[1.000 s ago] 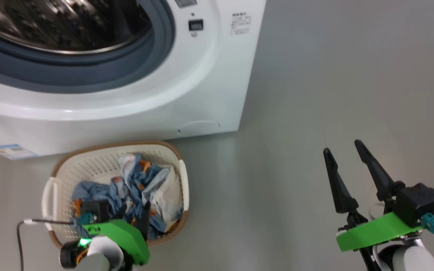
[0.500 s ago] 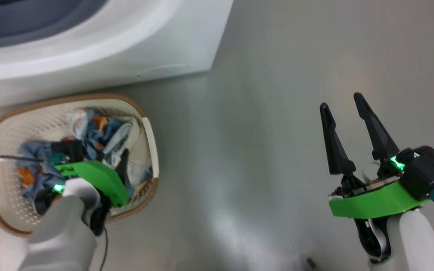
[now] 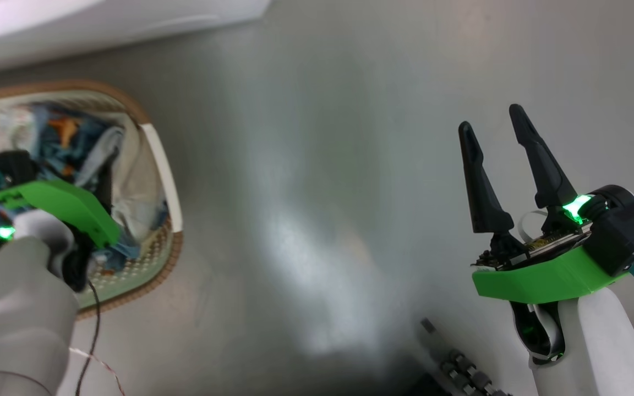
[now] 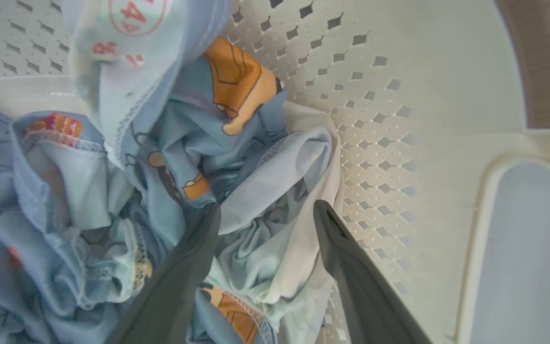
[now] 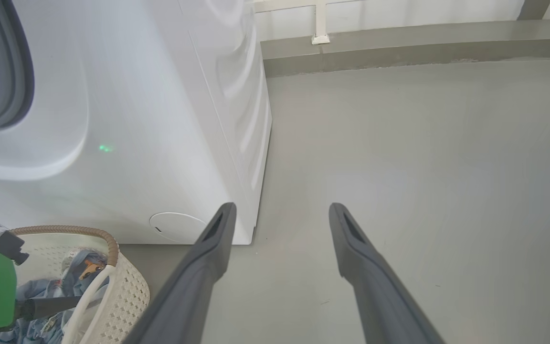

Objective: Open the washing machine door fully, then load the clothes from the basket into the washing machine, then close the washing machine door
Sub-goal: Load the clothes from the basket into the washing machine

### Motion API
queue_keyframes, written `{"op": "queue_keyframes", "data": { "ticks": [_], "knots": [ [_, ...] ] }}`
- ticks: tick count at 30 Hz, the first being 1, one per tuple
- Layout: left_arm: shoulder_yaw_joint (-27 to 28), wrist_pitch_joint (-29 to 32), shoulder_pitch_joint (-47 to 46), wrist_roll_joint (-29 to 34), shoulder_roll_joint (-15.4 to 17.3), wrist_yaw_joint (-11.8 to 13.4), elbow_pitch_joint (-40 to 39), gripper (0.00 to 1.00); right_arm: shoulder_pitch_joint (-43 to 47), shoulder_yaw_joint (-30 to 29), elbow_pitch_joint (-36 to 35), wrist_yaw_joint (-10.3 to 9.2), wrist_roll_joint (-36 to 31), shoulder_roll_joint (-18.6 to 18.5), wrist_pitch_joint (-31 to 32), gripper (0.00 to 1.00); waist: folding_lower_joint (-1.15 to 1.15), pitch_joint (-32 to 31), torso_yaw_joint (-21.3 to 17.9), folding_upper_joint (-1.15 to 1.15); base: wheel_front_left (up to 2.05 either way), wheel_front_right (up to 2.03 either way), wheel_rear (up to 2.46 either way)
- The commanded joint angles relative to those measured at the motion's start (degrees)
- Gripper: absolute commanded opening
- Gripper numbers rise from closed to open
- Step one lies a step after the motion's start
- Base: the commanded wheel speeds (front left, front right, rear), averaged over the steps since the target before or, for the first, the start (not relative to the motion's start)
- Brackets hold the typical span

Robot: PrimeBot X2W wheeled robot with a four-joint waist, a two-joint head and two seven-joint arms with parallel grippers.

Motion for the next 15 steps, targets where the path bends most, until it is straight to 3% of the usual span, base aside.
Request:
{"op": "queue_keyframes", "data": {
  "ticks": [1, 15],
  "knots": [
    [1.1, 0.2, 0.0, -0.6, 2.4, -0.2, 0.2, 1.00, 0.4, 1.5, -1.1, 0.09, 0.8, -0.1, -0.7, 1.00, 0.00, 4.2, -2.7, 0.00, 0.00, 0.00, 0.00],
    [1.7, 2.2, -3.9, -1.6, 4.7, 2.6, 3.2, 1.00, -0.1, 1.8, -1.8, 0.09, 1.3, -0.1, -1.2, 1.00, 0.00, 8.8, -4.1, 0.00, 0.00, 0.00, 0.00]
  ]
}}
